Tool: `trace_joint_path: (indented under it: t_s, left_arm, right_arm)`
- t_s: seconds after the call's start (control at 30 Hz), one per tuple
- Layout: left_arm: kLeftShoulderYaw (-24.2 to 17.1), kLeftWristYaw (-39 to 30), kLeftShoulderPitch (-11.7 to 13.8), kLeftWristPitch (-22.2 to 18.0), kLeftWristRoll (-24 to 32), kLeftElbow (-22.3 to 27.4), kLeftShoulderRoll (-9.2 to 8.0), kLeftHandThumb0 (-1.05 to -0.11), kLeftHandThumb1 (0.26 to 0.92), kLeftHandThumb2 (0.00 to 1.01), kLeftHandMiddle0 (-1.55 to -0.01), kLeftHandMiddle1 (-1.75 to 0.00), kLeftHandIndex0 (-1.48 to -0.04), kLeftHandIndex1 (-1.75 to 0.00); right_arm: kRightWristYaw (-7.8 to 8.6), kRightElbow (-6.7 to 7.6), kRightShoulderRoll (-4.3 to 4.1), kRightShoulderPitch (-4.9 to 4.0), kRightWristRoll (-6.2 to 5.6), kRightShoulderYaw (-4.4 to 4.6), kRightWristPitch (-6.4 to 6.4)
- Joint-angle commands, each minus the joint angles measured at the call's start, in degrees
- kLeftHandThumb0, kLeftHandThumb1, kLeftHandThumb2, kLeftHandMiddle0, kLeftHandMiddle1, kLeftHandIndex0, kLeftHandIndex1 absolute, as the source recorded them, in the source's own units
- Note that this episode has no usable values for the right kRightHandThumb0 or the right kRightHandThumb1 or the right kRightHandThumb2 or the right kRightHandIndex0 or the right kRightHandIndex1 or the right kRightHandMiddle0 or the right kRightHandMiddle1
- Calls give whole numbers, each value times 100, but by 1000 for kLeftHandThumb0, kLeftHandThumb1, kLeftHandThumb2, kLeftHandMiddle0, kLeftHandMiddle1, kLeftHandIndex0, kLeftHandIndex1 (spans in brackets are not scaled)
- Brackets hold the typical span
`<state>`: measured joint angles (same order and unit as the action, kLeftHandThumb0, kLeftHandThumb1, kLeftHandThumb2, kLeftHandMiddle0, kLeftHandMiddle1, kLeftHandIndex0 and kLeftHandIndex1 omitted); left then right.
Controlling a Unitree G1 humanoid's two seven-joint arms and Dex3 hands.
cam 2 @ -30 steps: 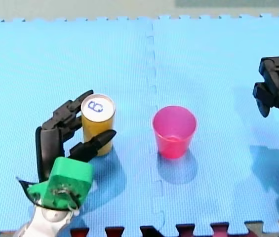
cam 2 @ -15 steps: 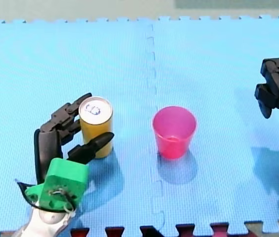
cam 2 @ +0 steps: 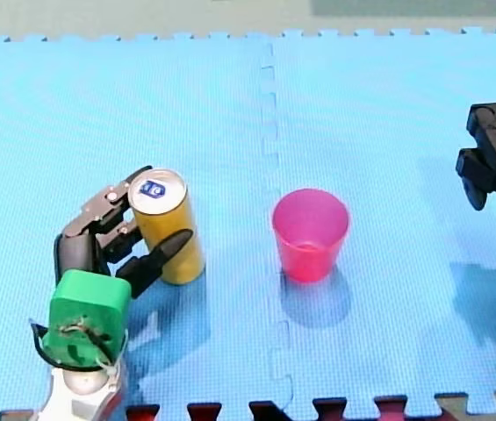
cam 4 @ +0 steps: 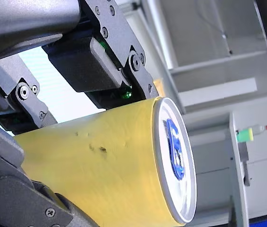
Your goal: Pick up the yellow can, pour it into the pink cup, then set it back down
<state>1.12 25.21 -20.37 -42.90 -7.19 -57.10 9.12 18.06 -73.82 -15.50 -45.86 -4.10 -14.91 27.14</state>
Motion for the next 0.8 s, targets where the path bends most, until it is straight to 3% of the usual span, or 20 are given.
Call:
trace_joint_path:
  t_s: [0.0,0.33,0.63,0.73,0.77]
  left_arm:
    - [-77,-174,73,38,115,-116,60,-328,823,0,-1306,-11,-1174,-1]
    - [-217,-321,-5,3,185,-232,66,-319,821,0,-1312,-9,-1175,-1]
    - [-72,1,-26,-32,-249,-291,-65,-312,818,2,-1287,-1,-1165,0]
    - [55,290,-40,43,-549,-292,-154,-338,794,0,-1165,0,-988,0]
    - [161,542,-59,184,-782,-285,-215,-404,781,0,-1079,0,-924,0]
  right_arm:
    - [-15,14,-47,-8,11,10,-9]
    - [-46,10,-33,-33,29,45,-24]
    - [-63,10,-11,-46,27,50,-27]
    - [-72,11,-1,-43,27,50,-17]
    - [-71,12,-1,-42,24,47,-15]
